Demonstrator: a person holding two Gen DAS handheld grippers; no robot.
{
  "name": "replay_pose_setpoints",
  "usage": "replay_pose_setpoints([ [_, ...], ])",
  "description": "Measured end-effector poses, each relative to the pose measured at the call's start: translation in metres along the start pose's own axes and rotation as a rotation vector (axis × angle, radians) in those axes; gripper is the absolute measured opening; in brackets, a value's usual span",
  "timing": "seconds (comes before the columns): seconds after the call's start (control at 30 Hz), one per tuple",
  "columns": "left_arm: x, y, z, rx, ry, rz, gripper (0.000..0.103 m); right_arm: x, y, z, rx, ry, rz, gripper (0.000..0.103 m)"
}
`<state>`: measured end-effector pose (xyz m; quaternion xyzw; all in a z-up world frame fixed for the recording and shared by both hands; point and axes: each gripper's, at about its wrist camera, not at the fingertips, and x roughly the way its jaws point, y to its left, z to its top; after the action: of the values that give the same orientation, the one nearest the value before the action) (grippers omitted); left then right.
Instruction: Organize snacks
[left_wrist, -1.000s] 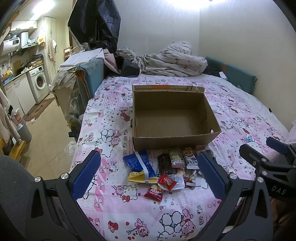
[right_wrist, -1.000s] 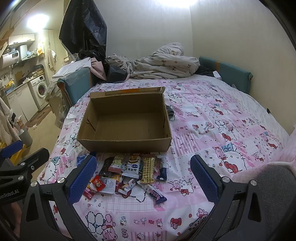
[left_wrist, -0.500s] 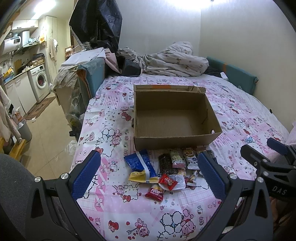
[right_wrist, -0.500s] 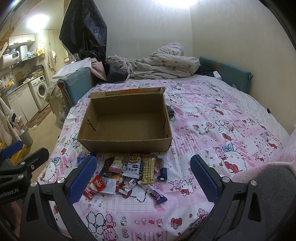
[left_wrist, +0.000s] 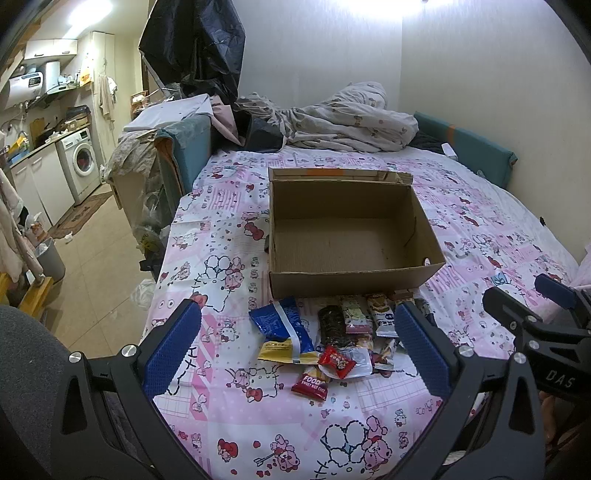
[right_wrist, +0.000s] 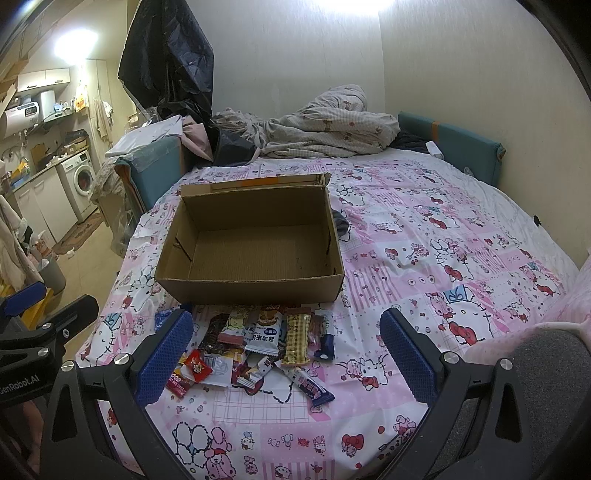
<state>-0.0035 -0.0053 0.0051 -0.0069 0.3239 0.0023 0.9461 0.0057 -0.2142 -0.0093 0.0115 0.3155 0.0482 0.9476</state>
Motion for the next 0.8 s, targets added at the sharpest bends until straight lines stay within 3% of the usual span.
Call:
replay_pose_setpoints([
  [0.3,0.003,0.006,-0.001,-0.01,0.018,0.004,0.103,0.0,-0.001,0.0,0.008,0.004,0.002,0.103],
  [0.43,0.008,0.006,0.004,-0.015,0.054,0.007,0.103,0.004,-0.006,0.006,0.043,0.045,0.035,0.103],
  [0.57,0.022,0.012,0.017,-0.044,0.135,0.005,0.103,0.025,-0.026,0.024,0.099,0.177,0.116,0.103],
  [0.67,0.039,0.02,0.03,-0.082,0.21,0.004,0.103,0.053,-0.04,0.037,0.112,0.315,0.17,0.103],
  [0.8,0.07,0.028,0.038,-0.093,0.313,0.018,0.103,0.107,-0.054,0.037,0.073,0.542,0.177,0.1],
])
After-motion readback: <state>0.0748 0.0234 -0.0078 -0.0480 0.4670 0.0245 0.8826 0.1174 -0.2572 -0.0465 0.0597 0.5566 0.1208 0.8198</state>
